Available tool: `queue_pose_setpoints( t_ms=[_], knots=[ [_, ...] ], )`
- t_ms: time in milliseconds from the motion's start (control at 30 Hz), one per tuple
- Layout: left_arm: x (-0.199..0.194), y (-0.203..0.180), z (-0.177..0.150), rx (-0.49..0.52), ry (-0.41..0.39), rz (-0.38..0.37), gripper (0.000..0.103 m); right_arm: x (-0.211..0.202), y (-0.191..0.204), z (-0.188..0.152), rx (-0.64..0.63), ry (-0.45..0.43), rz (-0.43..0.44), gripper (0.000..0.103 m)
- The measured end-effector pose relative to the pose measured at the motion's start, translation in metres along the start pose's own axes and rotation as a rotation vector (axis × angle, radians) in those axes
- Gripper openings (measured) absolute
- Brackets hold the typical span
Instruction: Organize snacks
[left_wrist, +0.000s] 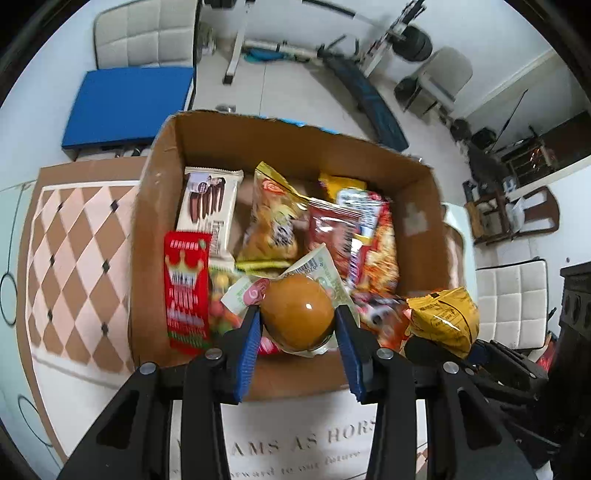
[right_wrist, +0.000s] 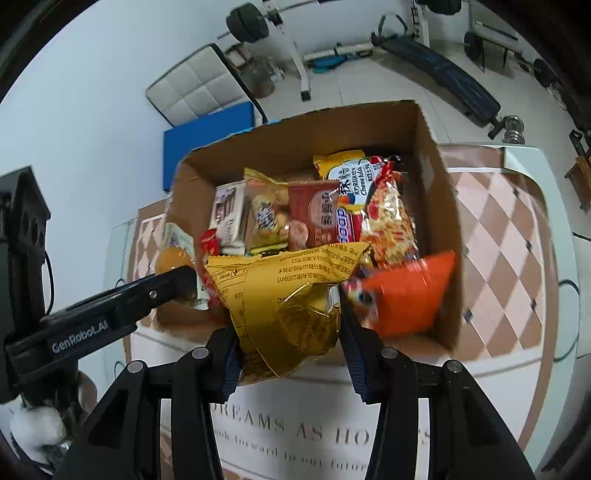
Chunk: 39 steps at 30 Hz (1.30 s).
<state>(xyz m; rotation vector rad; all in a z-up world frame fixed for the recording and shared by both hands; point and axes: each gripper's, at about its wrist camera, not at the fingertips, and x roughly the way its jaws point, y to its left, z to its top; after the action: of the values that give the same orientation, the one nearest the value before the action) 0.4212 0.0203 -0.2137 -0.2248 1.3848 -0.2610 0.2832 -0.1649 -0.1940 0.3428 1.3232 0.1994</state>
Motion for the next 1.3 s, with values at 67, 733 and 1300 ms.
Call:
queue_pose_setpoints(
  t_ms=[67,733,1300],
  knots=[
    [0.018,0.008,0.017,0.0,0.045,0.008,0.037,0.019,0.0,0.014,0.009,0.019,-0.018,0.05],
    [0.062,0.04,0.042,0.005,0.156,0.126,0.09,0.095,-0.016,0.059,0.068,0.149,-0.118,0.098],
    [0.019,0.032,0.011,0.023,0.038,0.197,0.09,0.051,-0.026,0.036,0.058,0.073,-0.21,0.099]
  ],
)
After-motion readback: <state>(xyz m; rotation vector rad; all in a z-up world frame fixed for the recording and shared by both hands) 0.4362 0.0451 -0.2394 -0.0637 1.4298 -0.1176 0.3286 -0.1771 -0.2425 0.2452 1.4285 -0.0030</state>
